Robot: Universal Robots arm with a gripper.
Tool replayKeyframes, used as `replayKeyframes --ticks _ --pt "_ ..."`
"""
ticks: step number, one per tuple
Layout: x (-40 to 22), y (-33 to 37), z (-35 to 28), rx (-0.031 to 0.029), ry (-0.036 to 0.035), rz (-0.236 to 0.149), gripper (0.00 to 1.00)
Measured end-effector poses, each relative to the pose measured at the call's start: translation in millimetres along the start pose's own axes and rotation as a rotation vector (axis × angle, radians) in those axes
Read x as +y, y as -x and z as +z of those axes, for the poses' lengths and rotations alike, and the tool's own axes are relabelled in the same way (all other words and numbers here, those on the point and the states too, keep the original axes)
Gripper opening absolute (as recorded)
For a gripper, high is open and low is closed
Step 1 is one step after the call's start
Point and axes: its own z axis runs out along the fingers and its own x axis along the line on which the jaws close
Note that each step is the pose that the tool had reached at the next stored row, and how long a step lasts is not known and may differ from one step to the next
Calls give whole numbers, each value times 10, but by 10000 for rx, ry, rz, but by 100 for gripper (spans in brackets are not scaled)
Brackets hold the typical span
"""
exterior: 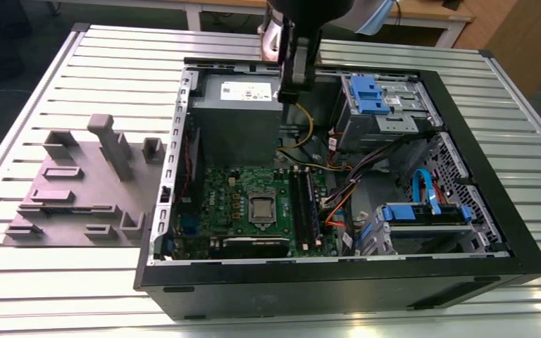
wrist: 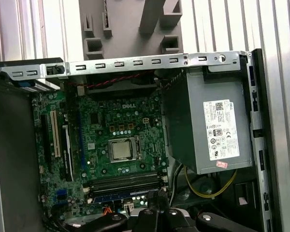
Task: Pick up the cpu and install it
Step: 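Close the cpu cover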
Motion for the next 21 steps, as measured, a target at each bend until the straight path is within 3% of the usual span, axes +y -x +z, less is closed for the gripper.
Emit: replayKeyframes --ticks 7,13,17,19,21 --pt "-2 -19 126 -1 -13 108 10" --pt "-4 -34 233 -8 -78 595 10" --pt "-5 -43 302 -5 -94 702 10" --pt "-6 -45 320 37 -101 716 10" --pt "-6 -46 328 154 -120 736 10"
